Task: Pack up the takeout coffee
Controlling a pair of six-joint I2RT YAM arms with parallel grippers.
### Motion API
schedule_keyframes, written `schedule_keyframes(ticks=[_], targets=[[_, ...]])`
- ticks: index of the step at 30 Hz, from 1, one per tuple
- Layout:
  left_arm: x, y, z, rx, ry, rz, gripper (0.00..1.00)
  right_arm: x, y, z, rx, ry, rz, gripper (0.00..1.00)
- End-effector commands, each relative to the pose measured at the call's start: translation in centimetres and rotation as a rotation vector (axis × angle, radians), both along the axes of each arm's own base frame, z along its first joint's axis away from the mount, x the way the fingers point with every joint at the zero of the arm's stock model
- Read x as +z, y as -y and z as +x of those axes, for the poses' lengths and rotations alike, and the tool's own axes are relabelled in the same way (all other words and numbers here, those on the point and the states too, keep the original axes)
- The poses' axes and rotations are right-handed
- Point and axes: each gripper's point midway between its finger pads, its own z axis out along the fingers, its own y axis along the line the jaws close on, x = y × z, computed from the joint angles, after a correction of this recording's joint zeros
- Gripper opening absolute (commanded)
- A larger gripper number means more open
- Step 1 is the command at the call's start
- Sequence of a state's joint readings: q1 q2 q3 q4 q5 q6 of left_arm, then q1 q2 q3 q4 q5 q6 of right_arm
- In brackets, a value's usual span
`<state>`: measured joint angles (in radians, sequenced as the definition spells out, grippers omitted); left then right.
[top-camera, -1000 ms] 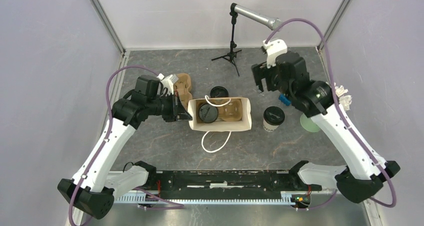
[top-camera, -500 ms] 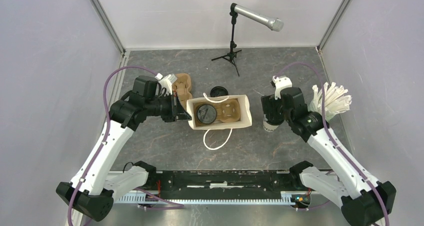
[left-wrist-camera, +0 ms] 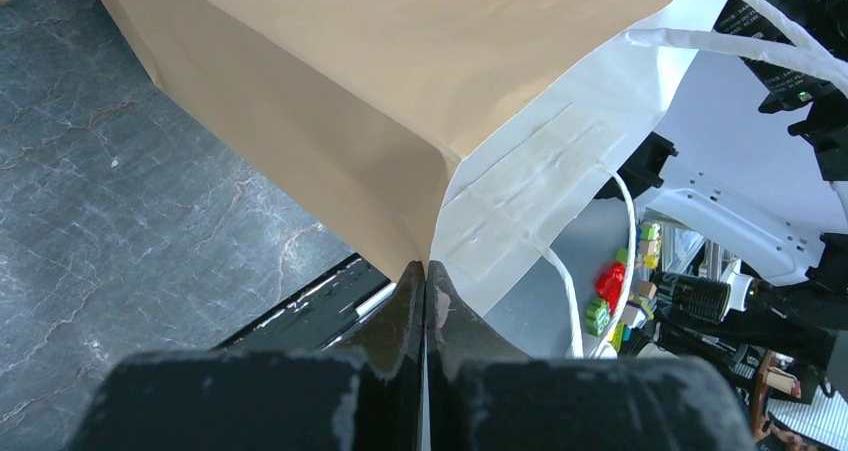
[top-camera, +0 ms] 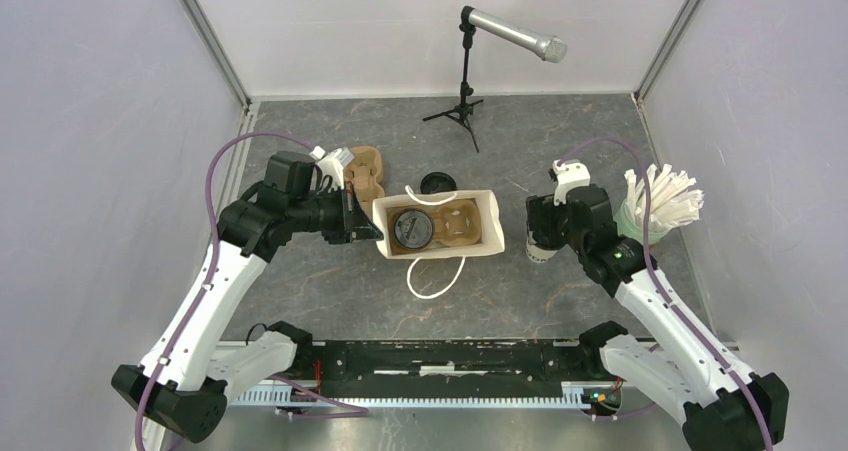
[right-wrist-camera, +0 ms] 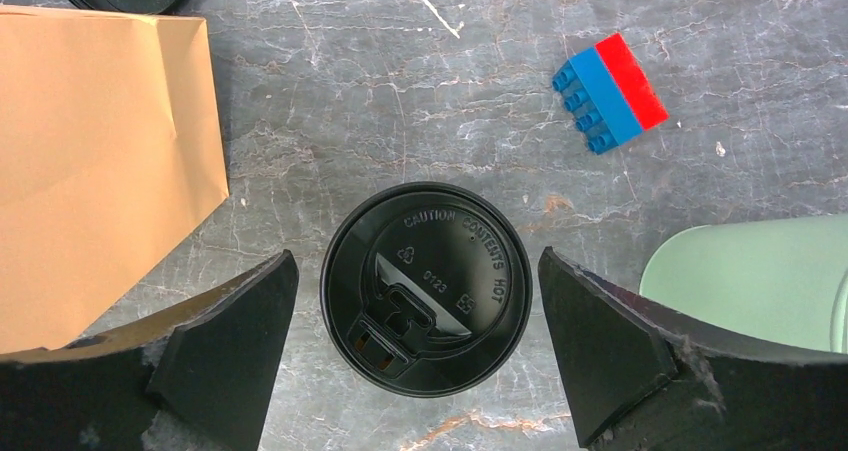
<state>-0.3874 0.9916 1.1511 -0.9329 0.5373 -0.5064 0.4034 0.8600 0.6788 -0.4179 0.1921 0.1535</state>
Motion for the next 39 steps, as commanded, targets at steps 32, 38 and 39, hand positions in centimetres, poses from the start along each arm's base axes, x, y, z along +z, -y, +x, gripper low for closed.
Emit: schedule_keyframes(ticks=[32,38,39], targets=[[2.3,0.7,0.3,-0.058,0.086,-0.046,0.02,-2.7,0.8,-0.3,0.019,-0.069,0.036,0.90],[2.3,0.7,0.4,-0.059,0.088,-0.046,0.02,-3.3,0.9,-0.3,0.023,-0.084,0.024,0.86],[2.4,0.7,0.4,-0.058,0.088,-0.046,0.02,-3.3,0.9,-0.3,0.023,-0.083,0.021,0.86]])
